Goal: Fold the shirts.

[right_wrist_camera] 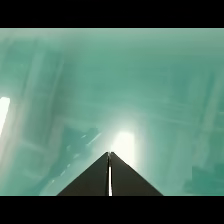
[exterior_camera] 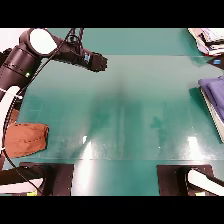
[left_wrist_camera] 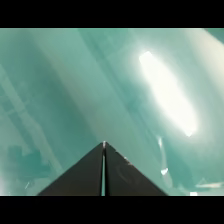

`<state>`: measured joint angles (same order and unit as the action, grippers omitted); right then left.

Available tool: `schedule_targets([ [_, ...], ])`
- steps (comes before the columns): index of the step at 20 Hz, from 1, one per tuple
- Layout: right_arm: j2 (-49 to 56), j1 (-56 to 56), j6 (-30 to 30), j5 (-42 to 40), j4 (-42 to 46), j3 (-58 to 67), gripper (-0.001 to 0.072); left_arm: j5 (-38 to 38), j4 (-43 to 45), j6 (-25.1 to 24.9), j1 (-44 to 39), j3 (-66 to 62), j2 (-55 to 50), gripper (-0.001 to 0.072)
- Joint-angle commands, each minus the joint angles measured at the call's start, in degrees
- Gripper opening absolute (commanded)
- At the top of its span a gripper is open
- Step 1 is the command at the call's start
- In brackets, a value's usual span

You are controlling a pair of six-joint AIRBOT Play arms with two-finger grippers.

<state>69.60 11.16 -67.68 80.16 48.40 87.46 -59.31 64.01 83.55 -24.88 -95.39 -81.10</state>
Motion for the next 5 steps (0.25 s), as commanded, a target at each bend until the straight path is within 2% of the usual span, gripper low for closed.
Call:
schedule_targets([
  [1, -0.04, -7.34, 0.33, -0.68, -0.22, 0.15, 0.0016, 1.99, 0.00, 0.02, -0.02, -0.02, -0.02, 0.0025],
  [5, -0.04, -7.78, 0.31, -0.24, -0.24, 0.15, 0.0016, 1.99, 0.00, 0.02, -0.02, -0.02, -0.02, 0.0024],
])
